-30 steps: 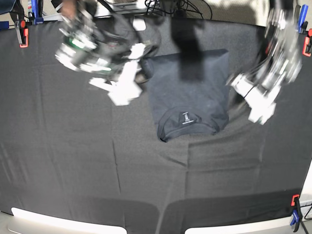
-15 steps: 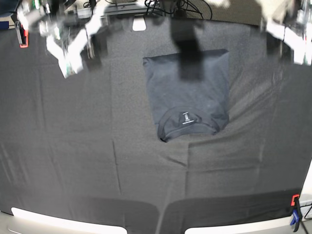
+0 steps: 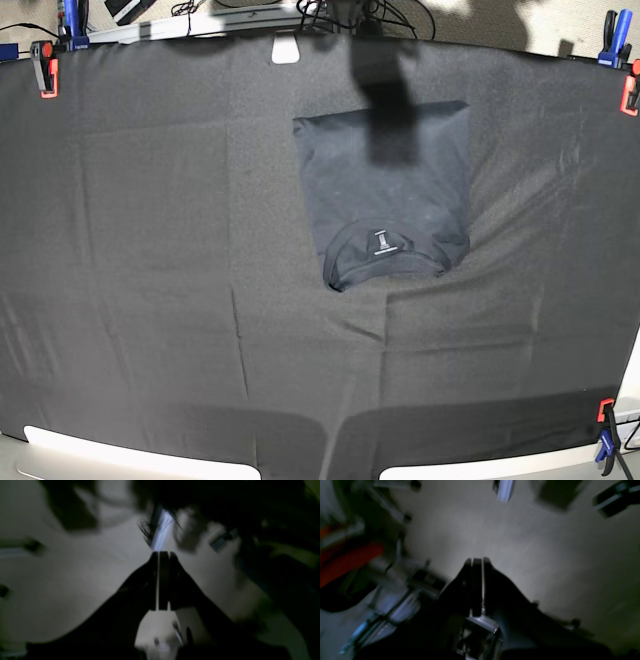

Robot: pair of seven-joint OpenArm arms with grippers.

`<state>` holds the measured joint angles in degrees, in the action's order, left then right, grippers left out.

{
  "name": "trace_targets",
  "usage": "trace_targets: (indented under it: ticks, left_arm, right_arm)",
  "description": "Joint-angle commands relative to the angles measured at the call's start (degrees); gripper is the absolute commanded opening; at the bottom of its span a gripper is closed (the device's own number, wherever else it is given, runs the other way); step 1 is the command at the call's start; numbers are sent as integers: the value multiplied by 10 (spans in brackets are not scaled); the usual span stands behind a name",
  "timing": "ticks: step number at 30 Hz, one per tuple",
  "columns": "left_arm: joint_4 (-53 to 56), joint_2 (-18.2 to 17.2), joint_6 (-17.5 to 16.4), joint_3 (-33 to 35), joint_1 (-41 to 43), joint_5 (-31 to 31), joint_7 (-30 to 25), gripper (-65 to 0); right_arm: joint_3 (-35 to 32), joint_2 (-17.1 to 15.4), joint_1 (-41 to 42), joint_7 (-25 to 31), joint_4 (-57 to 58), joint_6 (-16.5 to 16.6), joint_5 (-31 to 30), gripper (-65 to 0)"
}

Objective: Layout the t-shirt on the table in an organized manner, then fold the t-shirt properly

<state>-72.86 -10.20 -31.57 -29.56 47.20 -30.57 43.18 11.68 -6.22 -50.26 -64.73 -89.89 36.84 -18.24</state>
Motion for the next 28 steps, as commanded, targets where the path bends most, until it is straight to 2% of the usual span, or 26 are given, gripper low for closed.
trace_targets:
  ticks: [1,4,6,8,12,14,16,18,22,28]
  left_arm:
    - [34,-7,-4,1,-3,-2,-14,-650]
    - [156,-13,-43,4,-46,38,-74,-650]
    - [227,-22,-64,4,-71,70,-139,-650]
    - [283,-26,-71,4,-91,98,-210,-650]
    - [357,-25,-70,4,-116,159,-380,-650]
    - [382,-19,-70,4,-129,187,-447,-592]
    - [400,-10,-68,4,-144,217,-489,-519]
    - [416,3,-50,4,-163,246,-506,-470]
    - [444,31,16,4,-207,281,-505,-460]
    - [478,54,34,4,-254,287,-506,-460]
  right_arm:
    - [-12,-12,16,-2,35,1,-1,-650]
    - [-60,-39,82,1,177,-34,3,-650]
    - [-95,-57,132,21,270,-34,3,-650]
    - [-130,-72,182,57,355,-34,3,-650]
    - [-185,-86,268,176,488,-33,7,-650]
    - [-205,-85,300,252,531,-32,34,-650]
    - [-220,-82,325,324,559,-32,68,-650]
    - [-224,-75,344,370,576,-32,93,-650]
    - [-224,-56,360,401,584,-32,95,-574]
    - [-224,-38,361,438,584,-34,95,-562]
